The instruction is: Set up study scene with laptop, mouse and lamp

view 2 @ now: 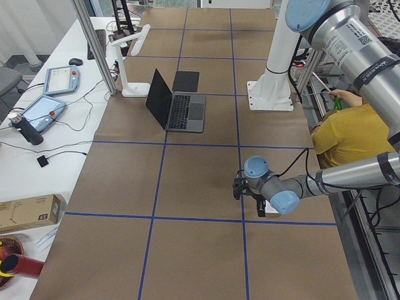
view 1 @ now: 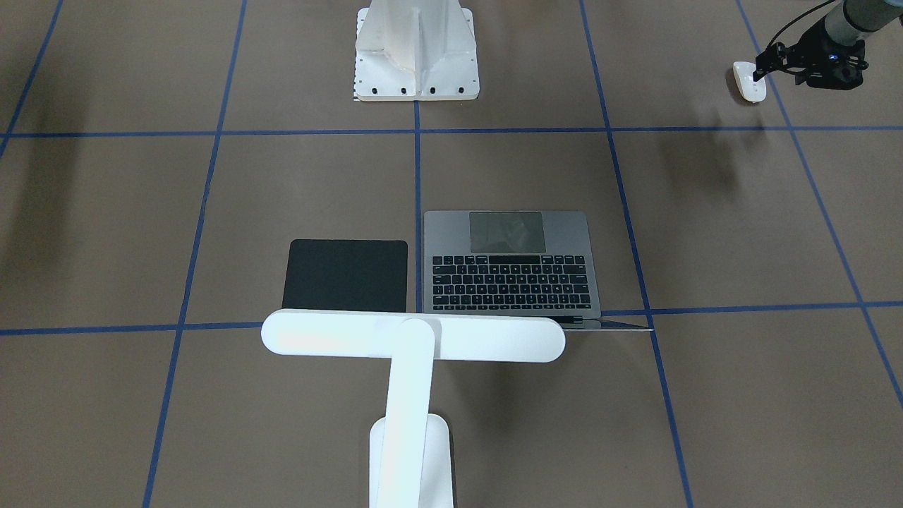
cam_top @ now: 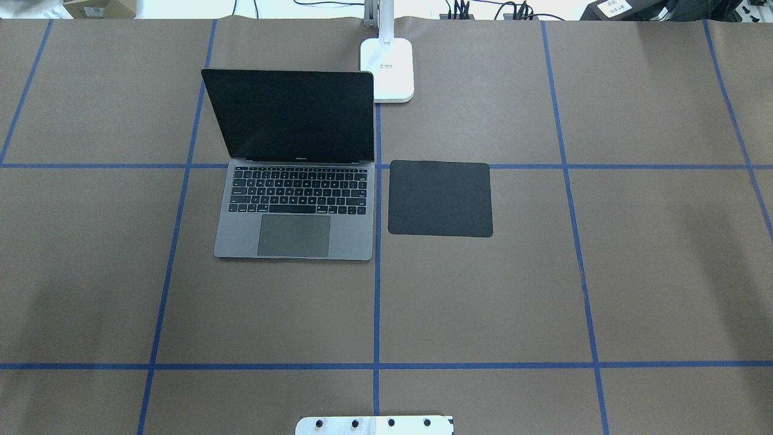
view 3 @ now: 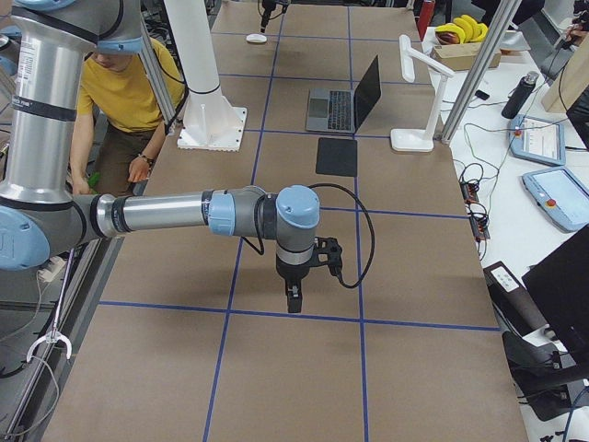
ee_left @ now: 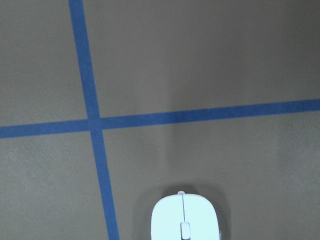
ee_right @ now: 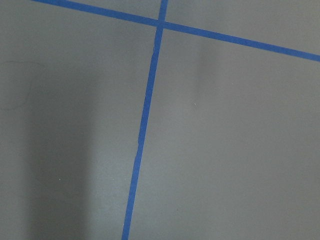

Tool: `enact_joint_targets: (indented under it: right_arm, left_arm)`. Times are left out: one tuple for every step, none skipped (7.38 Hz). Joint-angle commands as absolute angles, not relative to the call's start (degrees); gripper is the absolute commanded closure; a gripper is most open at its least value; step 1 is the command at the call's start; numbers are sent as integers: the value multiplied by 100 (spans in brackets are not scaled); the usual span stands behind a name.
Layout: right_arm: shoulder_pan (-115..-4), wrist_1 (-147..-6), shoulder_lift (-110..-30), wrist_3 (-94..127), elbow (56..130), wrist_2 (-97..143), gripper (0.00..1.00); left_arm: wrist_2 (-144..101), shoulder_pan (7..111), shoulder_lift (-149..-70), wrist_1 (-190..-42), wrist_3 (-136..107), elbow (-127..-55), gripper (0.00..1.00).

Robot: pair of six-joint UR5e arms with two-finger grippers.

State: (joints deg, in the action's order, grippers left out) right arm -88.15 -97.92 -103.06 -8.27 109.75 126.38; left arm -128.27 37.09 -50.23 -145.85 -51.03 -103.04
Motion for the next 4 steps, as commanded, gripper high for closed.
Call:
enact_joint_targets:
  right_arm:
    - [-8815,-9791,-10301,-817,10969,12630,0]
    - [-8815,-9791,-10283,-809,10969,12630,0]
    - [-8815,-9791,-10283,-800,10969,12639,0]
    - [-8815,-9791,-10275,-791,10969,12630,0]
  left_arm:
    - [-12657,3281,-5045,-14756,-5552,-10257,0]
    - [-12561,3035,-5054,-14870,-5703,-10179,0]
    - [-12551,2945,-5089,-15019,-5713,-10012,0]
    - [-12507,2866,-5141,-15073,-5722,-9889,0]
